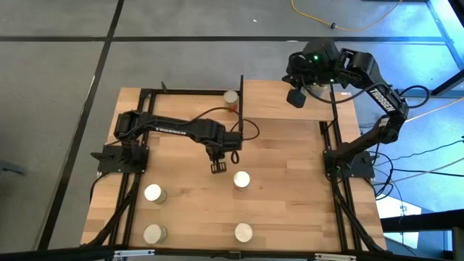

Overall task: Pick and place cans onto a shelf
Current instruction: Put the canned carrots on the shelf

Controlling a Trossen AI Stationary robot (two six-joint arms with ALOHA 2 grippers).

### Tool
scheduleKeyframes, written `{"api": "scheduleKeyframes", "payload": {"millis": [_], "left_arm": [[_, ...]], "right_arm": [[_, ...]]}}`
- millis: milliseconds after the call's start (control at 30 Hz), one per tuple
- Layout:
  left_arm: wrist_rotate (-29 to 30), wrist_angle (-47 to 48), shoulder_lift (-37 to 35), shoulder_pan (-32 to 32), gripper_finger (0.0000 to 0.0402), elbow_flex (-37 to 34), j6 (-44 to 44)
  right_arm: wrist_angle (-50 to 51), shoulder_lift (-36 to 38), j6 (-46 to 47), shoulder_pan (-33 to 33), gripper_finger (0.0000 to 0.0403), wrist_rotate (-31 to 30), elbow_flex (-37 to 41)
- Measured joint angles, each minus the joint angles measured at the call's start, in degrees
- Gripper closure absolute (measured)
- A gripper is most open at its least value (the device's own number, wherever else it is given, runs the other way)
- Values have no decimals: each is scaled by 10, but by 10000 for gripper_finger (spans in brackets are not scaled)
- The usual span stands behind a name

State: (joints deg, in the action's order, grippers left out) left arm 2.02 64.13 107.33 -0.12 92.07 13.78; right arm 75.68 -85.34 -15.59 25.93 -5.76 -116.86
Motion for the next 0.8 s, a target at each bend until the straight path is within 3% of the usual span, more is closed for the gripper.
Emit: {"api": "scheduleKeyframes", "payload": {"millis": [300, 533, 800], "left_arm": [[-7, -35, 0, 0, 358, 0, 11], [-62, -32, -7, 0, 358, 0, 11], [-54, 75, -43, 0, 358, 92, 12]], "right_arm": [[3, 0, -1, 0, 402, 0, 0], [3, 0, -18, 0, 402, 2, 0], [3, 0, -83, -3, 402, 118, 0]]}}
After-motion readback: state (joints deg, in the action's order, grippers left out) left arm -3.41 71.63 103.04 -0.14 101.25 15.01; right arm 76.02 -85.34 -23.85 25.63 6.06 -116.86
